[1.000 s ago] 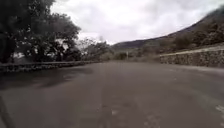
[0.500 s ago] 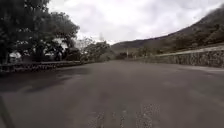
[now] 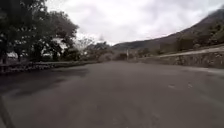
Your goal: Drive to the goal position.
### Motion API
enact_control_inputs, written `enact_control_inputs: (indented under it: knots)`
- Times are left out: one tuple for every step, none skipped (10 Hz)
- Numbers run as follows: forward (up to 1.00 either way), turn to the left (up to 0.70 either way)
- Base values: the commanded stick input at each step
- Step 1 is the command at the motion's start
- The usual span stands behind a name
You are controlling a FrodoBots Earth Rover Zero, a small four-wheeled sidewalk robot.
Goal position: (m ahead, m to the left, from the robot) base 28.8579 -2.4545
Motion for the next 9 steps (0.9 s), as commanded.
enact_control_inputs:
  knots:
    - [0.70,0.27]
    - [0.70,0.27]
    - [0.70,0.00]
    - [0.70,0.00]
    - [0.70,0.00]
    - [0.70,0.00]
    - [0.70,0.00]
    - [0.70,0.00]
    - [0.70,0.00]
